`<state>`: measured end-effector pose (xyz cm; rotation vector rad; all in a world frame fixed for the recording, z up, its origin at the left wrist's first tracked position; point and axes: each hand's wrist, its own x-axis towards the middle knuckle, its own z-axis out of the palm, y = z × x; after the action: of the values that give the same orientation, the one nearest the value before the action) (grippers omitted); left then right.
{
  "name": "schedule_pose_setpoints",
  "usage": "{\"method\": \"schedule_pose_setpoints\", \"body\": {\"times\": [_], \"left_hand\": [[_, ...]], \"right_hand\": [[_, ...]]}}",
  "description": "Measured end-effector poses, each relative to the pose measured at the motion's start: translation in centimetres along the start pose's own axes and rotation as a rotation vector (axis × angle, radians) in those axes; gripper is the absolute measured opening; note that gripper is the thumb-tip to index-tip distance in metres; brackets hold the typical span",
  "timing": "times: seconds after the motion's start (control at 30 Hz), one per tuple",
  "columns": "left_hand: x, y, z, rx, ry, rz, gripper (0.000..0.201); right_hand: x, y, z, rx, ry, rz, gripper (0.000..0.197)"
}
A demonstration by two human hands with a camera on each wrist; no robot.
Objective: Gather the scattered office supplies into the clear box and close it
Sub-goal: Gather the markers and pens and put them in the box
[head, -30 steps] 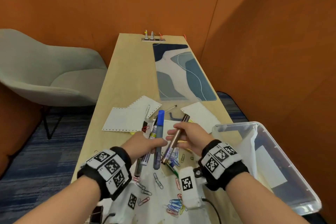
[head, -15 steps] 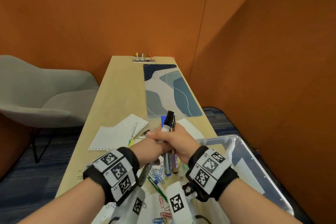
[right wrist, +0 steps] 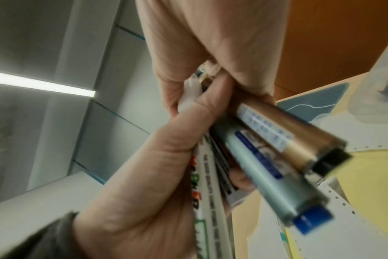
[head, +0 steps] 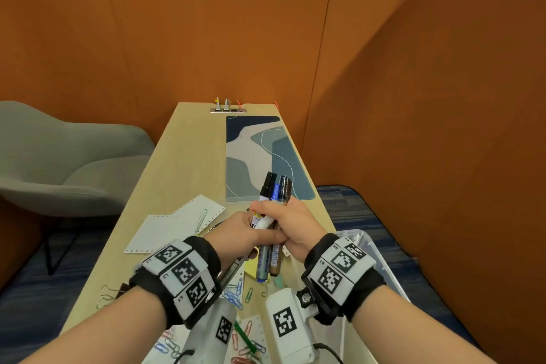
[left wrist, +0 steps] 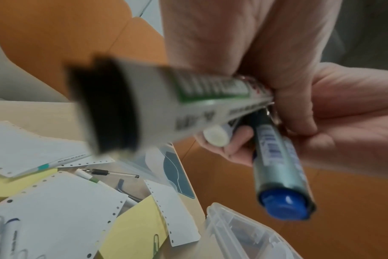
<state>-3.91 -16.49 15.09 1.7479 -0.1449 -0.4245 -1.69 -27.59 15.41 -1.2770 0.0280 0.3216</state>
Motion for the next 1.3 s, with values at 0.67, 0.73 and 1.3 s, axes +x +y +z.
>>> {"method": "schedule_pose_setpoints", "body": {"times": [0.67,0.73,1.3], "left_hand": [[1.1,-0.2,0.8,0.083,0.323,0.118,0.034],[1.2,-0.3,0.7,0.236,0.432,0.183,0.033],[1.0,-1.0,-1.1,0.483,0.547,0.363,0.013]], "right_hand": [[2.3,-1.0,-1.3,0.186,-0.016,0.001,0.019],[2.5,-0.8,-1.0,0.163,0.016,-0.028,0.020],[5.5,1.4,1.7,-0.064,0.243,-0.085,0.043]]}}
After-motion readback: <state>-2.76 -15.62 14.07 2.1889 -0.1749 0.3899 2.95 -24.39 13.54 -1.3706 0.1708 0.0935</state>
